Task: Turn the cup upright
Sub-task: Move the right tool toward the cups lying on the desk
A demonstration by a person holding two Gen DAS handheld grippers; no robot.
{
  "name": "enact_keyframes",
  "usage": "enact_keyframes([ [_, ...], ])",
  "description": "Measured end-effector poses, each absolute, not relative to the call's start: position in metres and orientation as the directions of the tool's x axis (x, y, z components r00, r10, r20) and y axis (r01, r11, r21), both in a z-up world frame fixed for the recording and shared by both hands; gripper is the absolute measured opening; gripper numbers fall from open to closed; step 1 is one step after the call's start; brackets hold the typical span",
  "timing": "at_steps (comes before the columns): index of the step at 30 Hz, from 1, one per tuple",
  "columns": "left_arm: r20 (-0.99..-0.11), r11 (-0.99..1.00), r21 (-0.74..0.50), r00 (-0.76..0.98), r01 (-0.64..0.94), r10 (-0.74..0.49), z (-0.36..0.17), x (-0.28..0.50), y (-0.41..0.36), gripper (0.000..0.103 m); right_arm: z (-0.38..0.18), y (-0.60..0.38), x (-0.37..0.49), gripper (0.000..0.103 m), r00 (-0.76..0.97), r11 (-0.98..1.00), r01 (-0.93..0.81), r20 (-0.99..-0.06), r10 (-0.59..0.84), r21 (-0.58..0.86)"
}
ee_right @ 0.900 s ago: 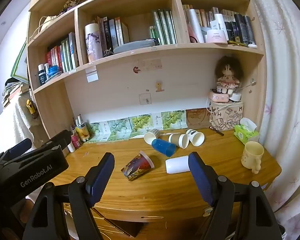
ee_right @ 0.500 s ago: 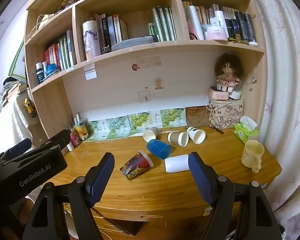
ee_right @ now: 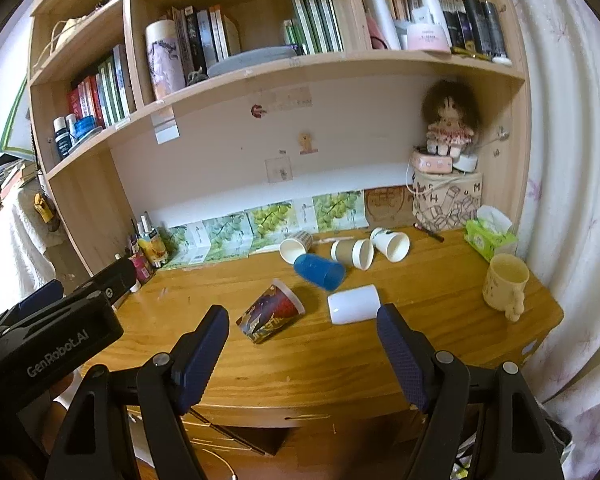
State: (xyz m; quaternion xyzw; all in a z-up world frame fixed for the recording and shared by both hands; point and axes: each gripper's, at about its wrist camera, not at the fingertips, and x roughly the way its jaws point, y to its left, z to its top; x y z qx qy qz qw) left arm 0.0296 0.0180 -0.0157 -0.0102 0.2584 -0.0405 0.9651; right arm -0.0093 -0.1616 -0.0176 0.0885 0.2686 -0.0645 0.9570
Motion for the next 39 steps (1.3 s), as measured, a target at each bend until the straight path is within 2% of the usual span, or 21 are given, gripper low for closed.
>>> enact_keyframes([
  [13, -0.593, 0.989, -0.124, 0.794, 0.077, -0.136, -0.035, 0.057, 0.047, 0.103, -0.032, -0.142, 0.012, 0.077, 0.799, 0.970, 0.185, -0.599, -0.056, 0.155],
  [24, -0.626, 0.985, -0.141, 0.762, 0.099, -0.166, -0.040, 0.077, 0.043, 0.103, -0.035, -0.140, 0.026, 0.077, 0.795, 0.971, 0.161, -0.606, -0.023, 0.175],
  [39, -0.624, 0.992, -0.122, 0.775, 0.029, -0.099, -0.036, 0.145, 0.017, 0.103, -0.030, -0.189, 0.103, 0.077, 0.819, 0.983, 0.079, -0.573, 0.033, 0.168],
])
